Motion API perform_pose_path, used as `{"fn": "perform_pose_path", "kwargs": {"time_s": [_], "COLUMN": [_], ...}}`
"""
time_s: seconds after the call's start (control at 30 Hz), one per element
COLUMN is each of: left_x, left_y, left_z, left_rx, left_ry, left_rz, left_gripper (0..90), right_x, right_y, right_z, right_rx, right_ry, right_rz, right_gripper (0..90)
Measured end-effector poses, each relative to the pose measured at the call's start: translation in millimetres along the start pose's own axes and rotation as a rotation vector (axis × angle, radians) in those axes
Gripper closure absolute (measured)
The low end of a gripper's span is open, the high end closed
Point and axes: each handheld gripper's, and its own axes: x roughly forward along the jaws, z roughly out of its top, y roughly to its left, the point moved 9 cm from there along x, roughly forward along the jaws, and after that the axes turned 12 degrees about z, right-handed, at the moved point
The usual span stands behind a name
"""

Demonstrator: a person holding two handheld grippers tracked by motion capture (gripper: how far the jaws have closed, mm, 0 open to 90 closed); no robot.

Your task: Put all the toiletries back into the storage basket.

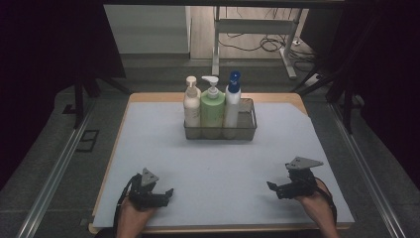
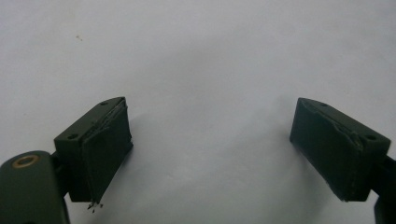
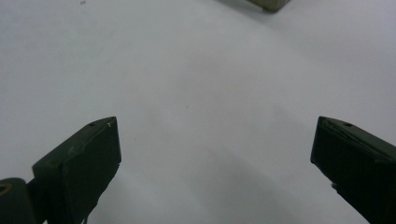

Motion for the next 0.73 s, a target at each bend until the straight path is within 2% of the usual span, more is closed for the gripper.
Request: {"fn": "perform_pose_path", "kwargs": {"time_s": [0.23, 0.3, 0.73], "left_x": [0.0, 0.0, 0.0], "left_y": [0.0, -0.1, 0.0], "left_z": [0.0, 0.0, -0.1], "left_rx": [0.000, -0.001, 0.001], "left_ry": [0.000, 0.000, 0.001], "left_rz": [0.000, 0.000, 0.000], "left_gripper": [12.3, 12.3, 12.2], "right_x": [14.4, 19.9, 22.2], "right_y": [4.3, 4.2, 3.9], "right_z": [-21.0, -28.7, -31.6], "right_rx": [0.014, 0.030, 0.025], "right_ry": [0.016, 0.028, 0.037], "right_rz": [0.018, 0.028, 0.015], "right_gripper": [1.4, 1.8, 2.5]}}
